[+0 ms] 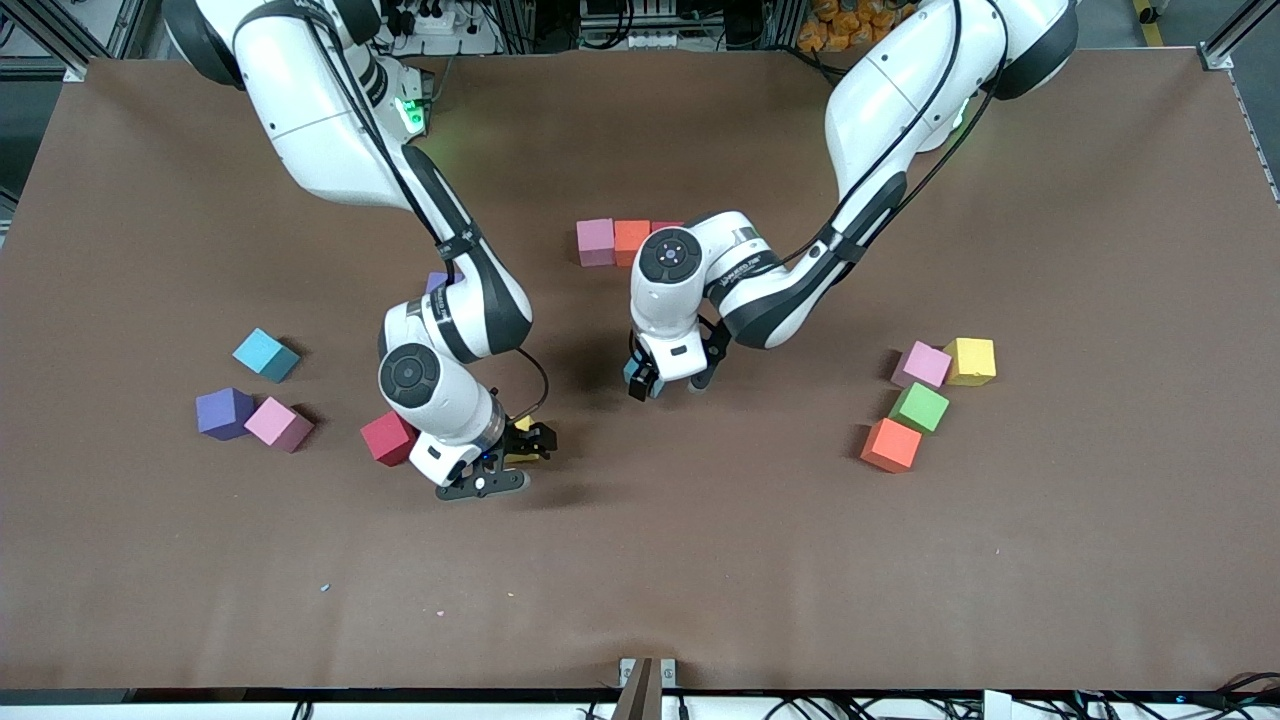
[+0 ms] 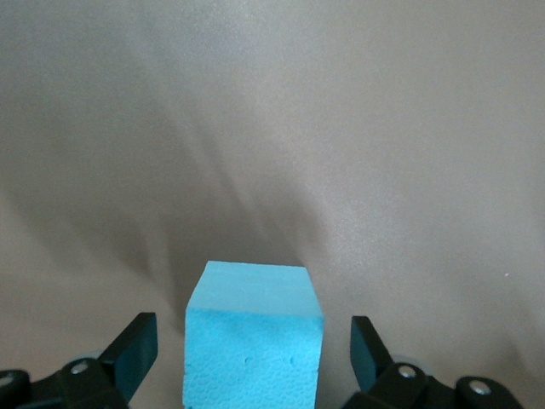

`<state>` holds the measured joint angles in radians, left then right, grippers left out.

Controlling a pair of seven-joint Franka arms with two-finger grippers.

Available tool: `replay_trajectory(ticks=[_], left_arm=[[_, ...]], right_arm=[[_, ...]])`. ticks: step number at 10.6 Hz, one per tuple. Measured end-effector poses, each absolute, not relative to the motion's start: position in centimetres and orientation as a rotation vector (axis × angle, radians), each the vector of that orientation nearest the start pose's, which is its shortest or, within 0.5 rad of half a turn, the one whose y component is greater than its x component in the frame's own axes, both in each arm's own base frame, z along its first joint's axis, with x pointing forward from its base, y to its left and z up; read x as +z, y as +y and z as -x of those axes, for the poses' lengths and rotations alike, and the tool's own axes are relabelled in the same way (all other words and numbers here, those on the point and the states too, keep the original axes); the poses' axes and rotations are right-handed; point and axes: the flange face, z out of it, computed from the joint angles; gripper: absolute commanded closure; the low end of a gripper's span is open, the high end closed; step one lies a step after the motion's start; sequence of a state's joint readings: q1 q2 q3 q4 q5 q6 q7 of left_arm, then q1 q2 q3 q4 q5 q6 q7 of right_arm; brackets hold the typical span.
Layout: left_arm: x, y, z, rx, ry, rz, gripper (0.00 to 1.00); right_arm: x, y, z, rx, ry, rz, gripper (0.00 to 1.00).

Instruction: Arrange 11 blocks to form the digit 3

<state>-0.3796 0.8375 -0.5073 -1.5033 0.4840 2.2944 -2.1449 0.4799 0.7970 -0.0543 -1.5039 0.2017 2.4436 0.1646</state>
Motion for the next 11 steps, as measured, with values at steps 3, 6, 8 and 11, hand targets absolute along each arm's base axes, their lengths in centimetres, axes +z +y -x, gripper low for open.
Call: replay_trajectory(ticks=[3,6,8,11], left_arm=[[21.1,-51.1,-50.7,-0.005,-1.675,2.743,0.0],[20.5,-51.2,-50.5,0.003,-1.67,2.739,0.0],[20.2,-51.1,-50.5,0.008,-1.668,2.735,0.07],[19.4,-51.4,-49.9,0.02,-1.653,2.732,0.3]], right_arm=[[19.7,30.8,-65.7,-0.168,-0.224,2.994,0.0],[19.5,29.5,-66.2,-0.176,-0.275,3.006,0.0],[19.3,29.5,-66.0,-0.168,-0.278,3.008,0.0],[18.3,29.7,-65.2,-0.136,-0.288,3.015,0.0]])
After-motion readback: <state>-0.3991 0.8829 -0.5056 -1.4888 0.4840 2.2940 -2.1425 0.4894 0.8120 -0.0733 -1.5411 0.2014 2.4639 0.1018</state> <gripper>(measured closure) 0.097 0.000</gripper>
